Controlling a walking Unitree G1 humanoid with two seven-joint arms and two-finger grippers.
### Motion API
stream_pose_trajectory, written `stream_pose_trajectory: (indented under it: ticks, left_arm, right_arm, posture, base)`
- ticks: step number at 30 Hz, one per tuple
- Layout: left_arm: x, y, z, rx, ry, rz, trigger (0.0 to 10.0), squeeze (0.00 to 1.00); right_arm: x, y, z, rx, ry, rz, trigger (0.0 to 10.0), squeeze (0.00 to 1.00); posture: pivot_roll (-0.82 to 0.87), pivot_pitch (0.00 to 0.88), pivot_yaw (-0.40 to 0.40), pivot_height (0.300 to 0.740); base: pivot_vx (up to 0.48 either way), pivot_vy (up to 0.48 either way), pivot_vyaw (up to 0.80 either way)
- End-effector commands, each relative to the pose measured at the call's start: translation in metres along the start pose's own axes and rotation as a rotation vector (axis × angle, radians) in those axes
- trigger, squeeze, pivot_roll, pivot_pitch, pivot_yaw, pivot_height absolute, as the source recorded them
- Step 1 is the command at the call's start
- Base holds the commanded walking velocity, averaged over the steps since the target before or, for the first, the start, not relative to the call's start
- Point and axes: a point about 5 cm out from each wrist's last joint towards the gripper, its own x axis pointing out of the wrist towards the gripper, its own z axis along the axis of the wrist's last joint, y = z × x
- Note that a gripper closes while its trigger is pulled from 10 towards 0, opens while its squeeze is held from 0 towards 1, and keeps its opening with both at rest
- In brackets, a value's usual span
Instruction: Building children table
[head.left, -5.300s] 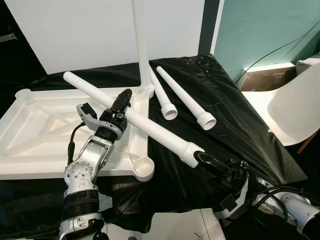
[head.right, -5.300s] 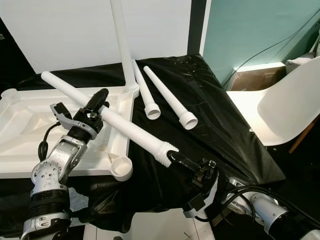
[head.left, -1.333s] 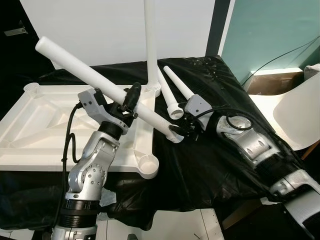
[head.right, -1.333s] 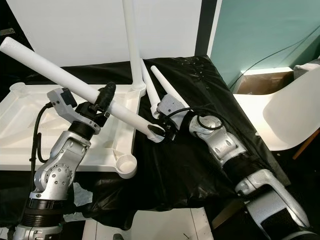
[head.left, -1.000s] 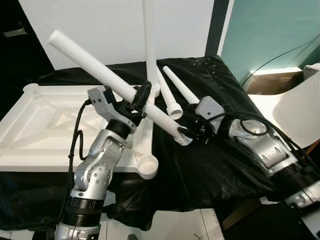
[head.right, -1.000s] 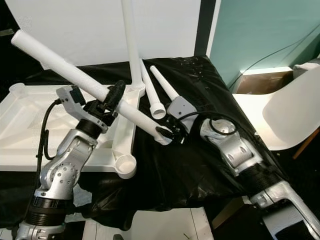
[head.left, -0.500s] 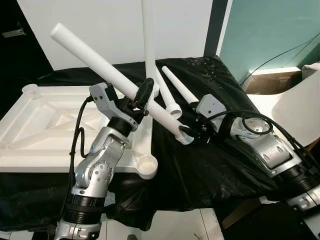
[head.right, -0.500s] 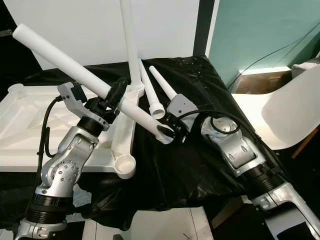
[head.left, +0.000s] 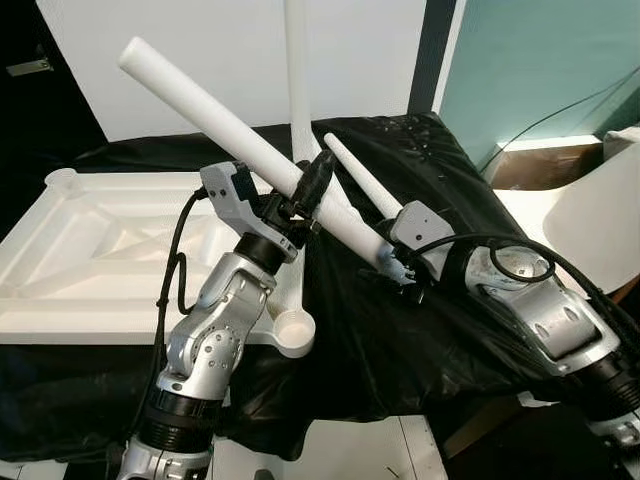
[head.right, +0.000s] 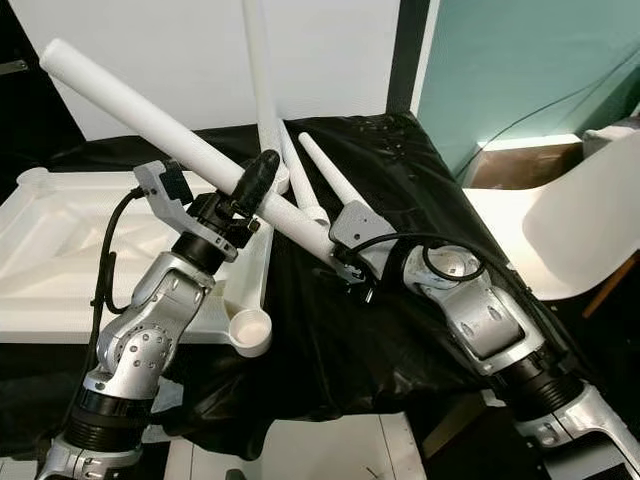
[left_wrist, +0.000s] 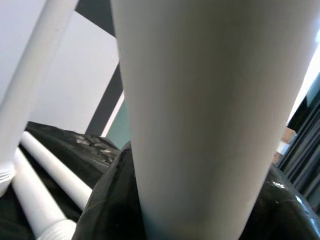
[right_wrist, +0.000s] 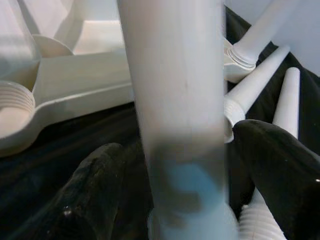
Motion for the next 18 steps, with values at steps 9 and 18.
stream_pose_trajectory:
  ticks: [9, 18]
  left_arm:
    - [0.003, -0.026, 0.006, 0.001, -0.021, -0.409, 0.0, 0.00]
    - [-0.001, -0.025, 0.011, -0.011, -0.029, -0.395, 10.0, 1.00]
  right_arm:
    - [0.029, 0.006, -0.007, -0.025, 0.029, 0.019, 2.3, 0.00]
    - [0.035, 0.002, -0.011, 0.077, 0.004, 0.070, 0.0, 0.00]
  posture:
    - [-0.10, 0.000, 0.030, 0.740]
    - [-0.08, 0.000, 0.026, 0.740]
  base:
    - [0.000, 0.000, 0.00]
    - [0.000, 0.000, 0.00]
